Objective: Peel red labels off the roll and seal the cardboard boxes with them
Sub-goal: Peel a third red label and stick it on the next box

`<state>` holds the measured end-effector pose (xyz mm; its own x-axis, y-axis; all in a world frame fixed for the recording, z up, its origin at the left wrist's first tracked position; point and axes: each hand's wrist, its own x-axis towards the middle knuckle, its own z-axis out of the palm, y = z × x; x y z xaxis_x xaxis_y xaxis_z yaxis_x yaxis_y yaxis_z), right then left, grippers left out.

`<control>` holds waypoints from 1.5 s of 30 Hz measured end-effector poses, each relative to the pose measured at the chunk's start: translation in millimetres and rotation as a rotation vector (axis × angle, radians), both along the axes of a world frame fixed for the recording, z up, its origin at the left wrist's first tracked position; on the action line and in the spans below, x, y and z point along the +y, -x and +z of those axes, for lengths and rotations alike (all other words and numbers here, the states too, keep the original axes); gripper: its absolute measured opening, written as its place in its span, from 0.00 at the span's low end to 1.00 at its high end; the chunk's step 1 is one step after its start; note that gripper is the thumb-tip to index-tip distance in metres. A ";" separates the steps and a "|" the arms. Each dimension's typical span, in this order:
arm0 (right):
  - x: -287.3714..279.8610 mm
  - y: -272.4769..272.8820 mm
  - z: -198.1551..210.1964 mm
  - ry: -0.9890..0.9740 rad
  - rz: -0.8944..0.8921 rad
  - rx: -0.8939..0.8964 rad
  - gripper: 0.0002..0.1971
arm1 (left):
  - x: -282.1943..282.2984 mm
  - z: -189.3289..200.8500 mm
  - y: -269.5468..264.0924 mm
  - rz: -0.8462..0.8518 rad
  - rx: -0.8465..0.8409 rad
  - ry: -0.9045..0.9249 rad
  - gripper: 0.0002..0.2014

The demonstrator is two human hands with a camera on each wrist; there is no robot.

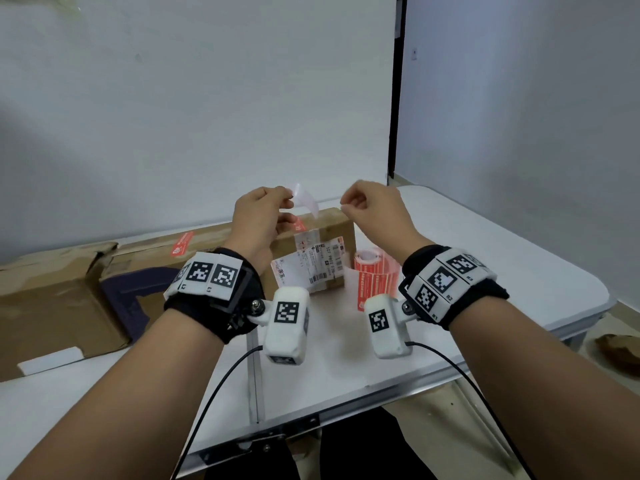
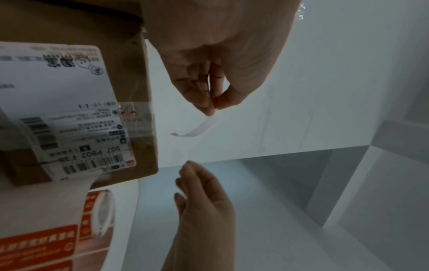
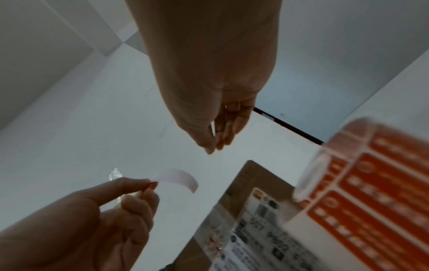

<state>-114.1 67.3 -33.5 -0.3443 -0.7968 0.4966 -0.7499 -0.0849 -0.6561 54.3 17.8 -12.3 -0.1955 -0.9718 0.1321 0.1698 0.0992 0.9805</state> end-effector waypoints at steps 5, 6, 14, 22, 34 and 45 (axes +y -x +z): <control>-16.1 -30.2 29.8 0.129 0.176 0.074 0.02 | -9.7 15.7 -5.3 0.026 -0.053 0.000 0.05; -20.1 -34.0 33.0 0.130 0.195 0.096 0.03 | -11.6 18.8 -6.7 0.028 -0.064 0.005 0.04; -49.4 -59.5 48.8 0.137 0.154 0.328 0.07 | -28.2 32.5 -22.9 0.072 -0.166 0.051 0.07; -70.4 -88.5 60.7 0.111 0.103 0.468 0.07 | -40.5 42.0 -45.4 0.086 -0.162 0.060 0.10; -99.7 -122.0 66.9 -0.059 0.297 -0.570 0.04 | -68.5 36.3 -129.3 0.107 -0.369 0.295 0.08; -134.8 -221.9 63.4 -0.443 0.511 -1.212 0.05 | -109.4 13.7 -281.9 0.220 -0.902 0.285 0.11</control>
